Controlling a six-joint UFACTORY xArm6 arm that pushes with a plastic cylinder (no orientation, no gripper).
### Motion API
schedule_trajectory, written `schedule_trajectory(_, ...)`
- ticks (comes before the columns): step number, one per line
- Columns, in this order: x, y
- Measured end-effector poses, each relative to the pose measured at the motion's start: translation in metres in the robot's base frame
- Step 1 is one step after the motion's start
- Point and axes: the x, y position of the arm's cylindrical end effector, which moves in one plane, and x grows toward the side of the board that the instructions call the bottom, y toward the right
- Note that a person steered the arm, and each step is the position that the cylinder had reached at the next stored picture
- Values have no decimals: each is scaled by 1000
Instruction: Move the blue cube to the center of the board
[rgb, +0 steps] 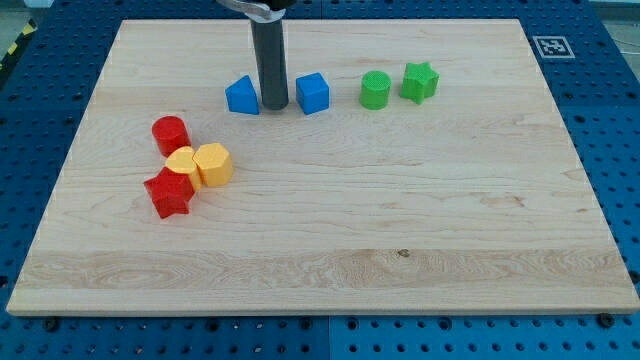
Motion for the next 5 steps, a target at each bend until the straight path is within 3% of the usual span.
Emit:
schedule_trajectory(2,-25,3)
schedule_trajectory(5,-12,31)
